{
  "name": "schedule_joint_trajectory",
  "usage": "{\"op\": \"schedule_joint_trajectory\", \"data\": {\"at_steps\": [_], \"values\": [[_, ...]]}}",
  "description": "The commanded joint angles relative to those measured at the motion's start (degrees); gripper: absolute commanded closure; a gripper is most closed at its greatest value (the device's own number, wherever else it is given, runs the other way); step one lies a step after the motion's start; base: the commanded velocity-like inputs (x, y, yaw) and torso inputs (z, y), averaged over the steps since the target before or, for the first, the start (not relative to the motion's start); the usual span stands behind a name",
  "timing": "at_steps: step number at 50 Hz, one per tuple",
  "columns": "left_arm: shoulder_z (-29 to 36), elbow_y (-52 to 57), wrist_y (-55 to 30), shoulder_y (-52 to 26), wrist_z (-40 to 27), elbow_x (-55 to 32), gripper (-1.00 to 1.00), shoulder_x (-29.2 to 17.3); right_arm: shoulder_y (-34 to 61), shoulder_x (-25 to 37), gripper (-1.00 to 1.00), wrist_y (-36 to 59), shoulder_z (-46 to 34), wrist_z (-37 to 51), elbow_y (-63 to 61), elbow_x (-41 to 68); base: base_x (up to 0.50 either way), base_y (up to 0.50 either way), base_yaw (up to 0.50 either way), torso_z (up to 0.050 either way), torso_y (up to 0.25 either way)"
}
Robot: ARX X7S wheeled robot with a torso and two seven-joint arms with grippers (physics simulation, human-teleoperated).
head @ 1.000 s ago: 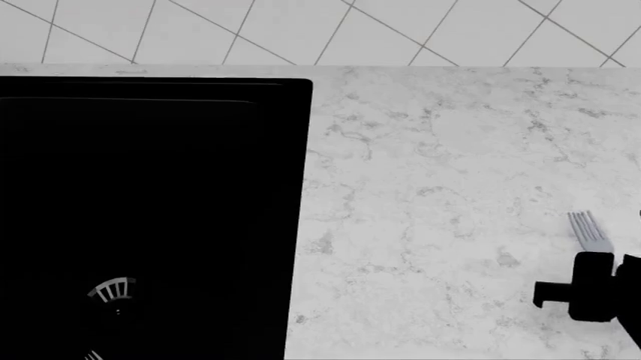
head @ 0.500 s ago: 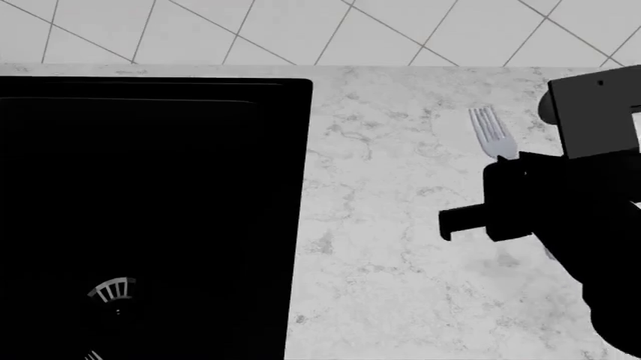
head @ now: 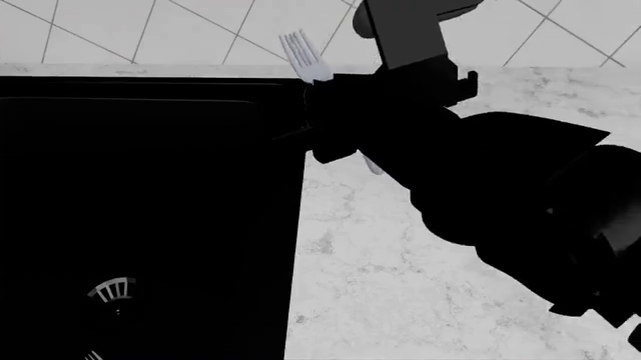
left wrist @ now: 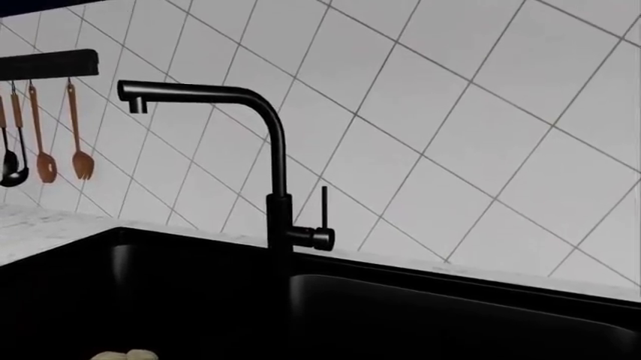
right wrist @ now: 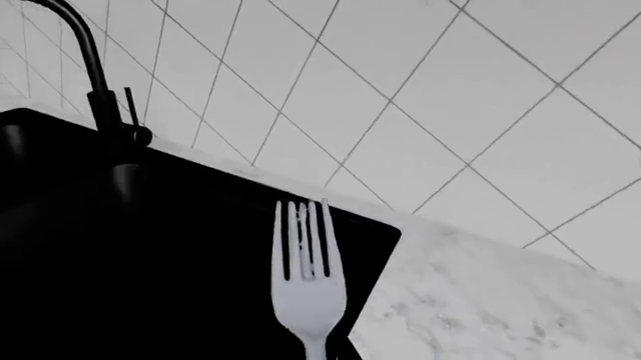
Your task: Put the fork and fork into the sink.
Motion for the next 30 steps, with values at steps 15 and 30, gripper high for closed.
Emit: {"op": "schedule_joint_trajectory", "data": {"at_steps": [15, 30], "values": [[-0.40, -1.15, 1.35, 1.17, -0.01, 0.07, -1.00, -0.23, -2.62, -33.21, 1.00, -4.36, -1.10, -17.39, 36.94, -2.46, 0.00, 0.00, 0.00, 0.000, 0.000], [-0.04, -3.69, 3.51, 2.01, 0.42, 0.82, -1.00, -0.30, -8.31, -34.35, 1.00, -7.14, -13.10, -16.37, 33.02, 6.02, 0.00, 0.00, 0.00, 0.000, 0.000]]}}
